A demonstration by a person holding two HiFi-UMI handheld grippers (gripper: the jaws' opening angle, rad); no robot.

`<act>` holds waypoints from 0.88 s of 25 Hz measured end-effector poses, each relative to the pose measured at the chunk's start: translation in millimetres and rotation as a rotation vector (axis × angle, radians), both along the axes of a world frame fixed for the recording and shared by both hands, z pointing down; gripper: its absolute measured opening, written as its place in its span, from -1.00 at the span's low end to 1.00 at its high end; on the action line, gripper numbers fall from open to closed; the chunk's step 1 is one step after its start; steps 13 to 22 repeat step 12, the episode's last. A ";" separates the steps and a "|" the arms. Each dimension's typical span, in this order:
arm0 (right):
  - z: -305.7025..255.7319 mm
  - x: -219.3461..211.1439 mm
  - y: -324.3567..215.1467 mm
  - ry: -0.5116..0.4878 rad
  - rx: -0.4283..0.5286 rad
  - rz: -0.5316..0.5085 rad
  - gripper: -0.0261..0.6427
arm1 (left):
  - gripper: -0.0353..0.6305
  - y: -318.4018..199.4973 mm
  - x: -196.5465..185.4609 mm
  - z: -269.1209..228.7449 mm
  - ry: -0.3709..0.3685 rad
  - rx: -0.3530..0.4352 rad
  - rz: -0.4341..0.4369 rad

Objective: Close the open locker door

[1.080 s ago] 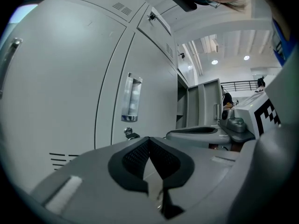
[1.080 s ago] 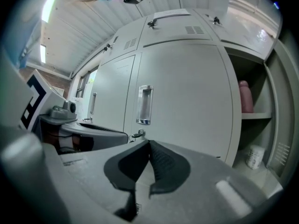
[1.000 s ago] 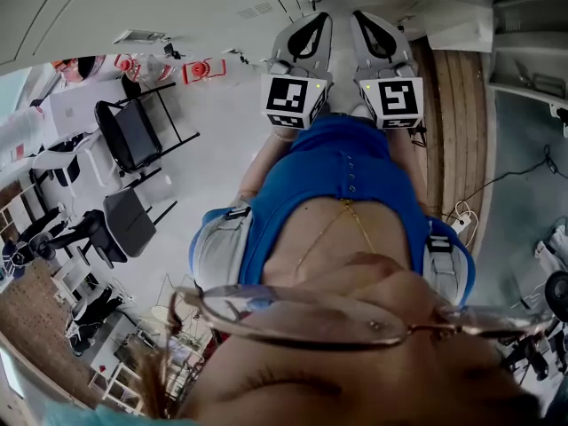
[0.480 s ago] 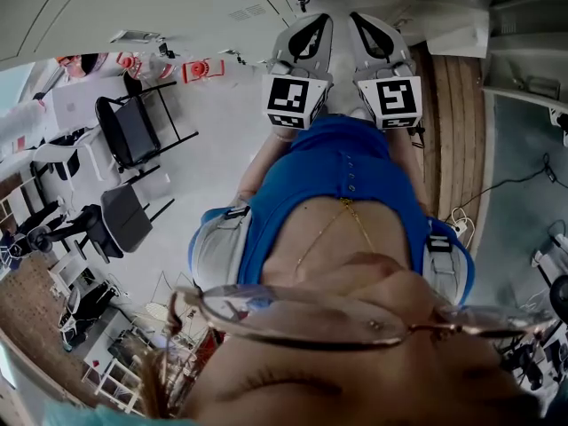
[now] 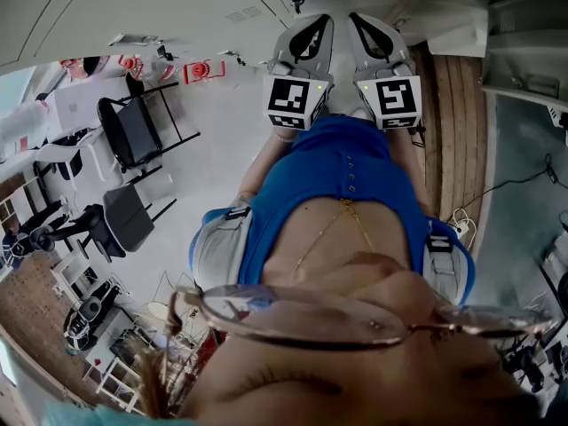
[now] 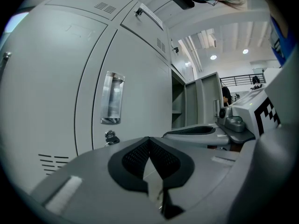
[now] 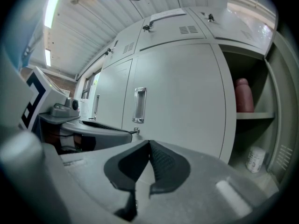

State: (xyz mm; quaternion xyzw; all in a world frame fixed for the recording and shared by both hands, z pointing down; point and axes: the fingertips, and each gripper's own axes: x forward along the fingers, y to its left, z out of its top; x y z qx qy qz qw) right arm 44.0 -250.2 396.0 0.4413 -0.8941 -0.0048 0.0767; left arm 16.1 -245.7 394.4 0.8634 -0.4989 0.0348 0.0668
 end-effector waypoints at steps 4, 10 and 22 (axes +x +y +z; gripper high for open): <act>0.3 1.0 1.0 0.002 0.001 -0.006 -0.91 | -0.90 0.4 2.3 -0.2 0.000 0.001 -0.002; -0.4 4.7 5.0 0.002 0.002 -0.012 -0.91 | -0.90 3.4 5.9 -0.9 -0.001 0.002 -0.008; -0.9 6.0 6.3 0.003 0.003 -0.013 -0.91 | -0.90 4.3 7.3 -1.3 -0.001 0.004 -0.009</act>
